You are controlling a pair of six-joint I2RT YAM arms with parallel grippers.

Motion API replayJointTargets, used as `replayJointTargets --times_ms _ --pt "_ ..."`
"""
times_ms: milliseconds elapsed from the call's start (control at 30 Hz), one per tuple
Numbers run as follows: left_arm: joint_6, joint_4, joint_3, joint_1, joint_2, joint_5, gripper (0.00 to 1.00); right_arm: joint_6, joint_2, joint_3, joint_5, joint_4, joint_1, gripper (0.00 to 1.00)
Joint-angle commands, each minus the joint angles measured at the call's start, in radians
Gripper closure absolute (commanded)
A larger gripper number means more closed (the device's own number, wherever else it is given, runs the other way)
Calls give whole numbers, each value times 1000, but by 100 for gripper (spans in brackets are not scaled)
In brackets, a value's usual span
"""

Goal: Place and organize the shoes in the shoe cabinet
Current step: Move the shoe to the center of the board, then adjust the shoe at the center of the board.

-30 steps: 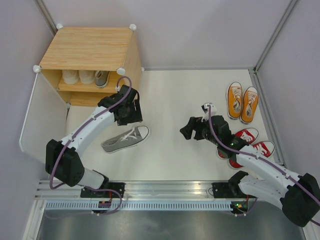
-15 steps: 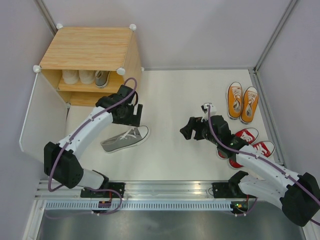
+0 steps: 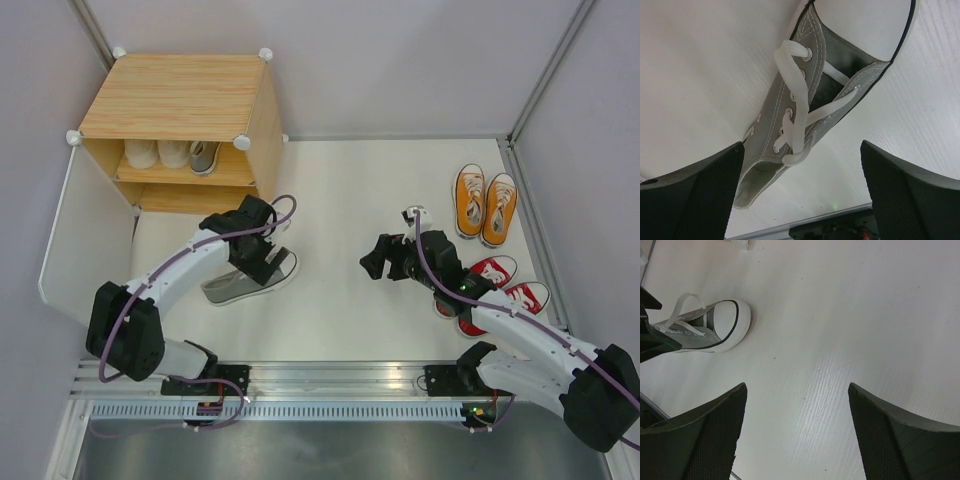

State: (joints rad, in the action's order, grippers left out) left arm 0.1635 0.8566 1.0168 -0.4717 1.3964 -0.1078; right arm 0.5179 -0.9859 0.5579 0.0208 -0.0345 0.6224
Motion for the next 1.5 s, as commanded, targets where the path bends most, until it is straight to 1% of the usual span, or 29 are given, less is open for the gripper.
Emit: replayJointTargets --times_ms 0,100,133,267,467,600,800,867,900,1000,1033,1067,1100,1133,1167,1200,1233,1267,1300,1333,1367,1433,1467 --pt "133 -69 -26 -1 16 30 1 -18 -3 8 -15 16 -3 14" --pt "160 -100 -38 -1 47 31 1 -18 -2 7 -15 15 -3 14" --pt "169 -120 -49 -1 50 10 1 -19 -3 8 -13 15 -3 14" --pt "240 -220 -124 7 29 3 1 -21 1 8 -15 13 -3 14" --pt "260 -278 -191 41 32 6 1 -19 4 7 -15 13 -3 14" --pt "261 -332 -221 54 94 -4 1 -19 6 7 -13 13 -3 14" --pt "242 -366 -253 54 112 34 10 -19 7 7 -13 10 -3 14" --pt "238 -364 -256 54 110 34 16 -19 3 7 -15 12 -3 14" --pt "232 -355 -247 54 110 34 22 -19 1 7 -13 13 -3 14" --pt "193 -335 -201 54 107 30 36 -19 0 7 -15 13 -3 14" --pt "151 -327 -184 54 107 31 45 -21 0 7 -13 13 -3 14" --pt "110 -327 -144 54 111 23 51 -19 -3 7 -15 13 -3 14" --pt "56 -314 -120 57 118 -7 62 -21 -5 7 -13 13 -3 14" --pt "-28 -295 -89 61 133 -1 65 -19 -8 8 -15 13 -3 14" --pt "-59 -275 -25 62 148 11 67 -21 -11 8 -15 15 -3 14" --pt "-90 -249 12 62 194 23 71 -21 -13 8 -16 15 -3 14" --pt "-166 -201 49 62 222 23 74 -21 -13 8 -36 13 -3 14" --pt "-223 -167 125 62 249 25 76 -21 -16 8 -35 13 -3 14" --pt "-269 -137 164 62 319 34 79 -21 -17 8 -35 13 -3 14" --pt "-335 -89 196 61 349 49 82 -21 -17 8 -38 13 -3 14" --pt "-367 -84 231 56 375 60 83 -21 -20 8 -38 13 -3 14" --pt "-464 -82 239 54 404 66 84 -22 -25 8 -41 13 -3 14" --pt "-488 -106 226 54 401 68 84 -21 -30 10 -38 13 -3 14"
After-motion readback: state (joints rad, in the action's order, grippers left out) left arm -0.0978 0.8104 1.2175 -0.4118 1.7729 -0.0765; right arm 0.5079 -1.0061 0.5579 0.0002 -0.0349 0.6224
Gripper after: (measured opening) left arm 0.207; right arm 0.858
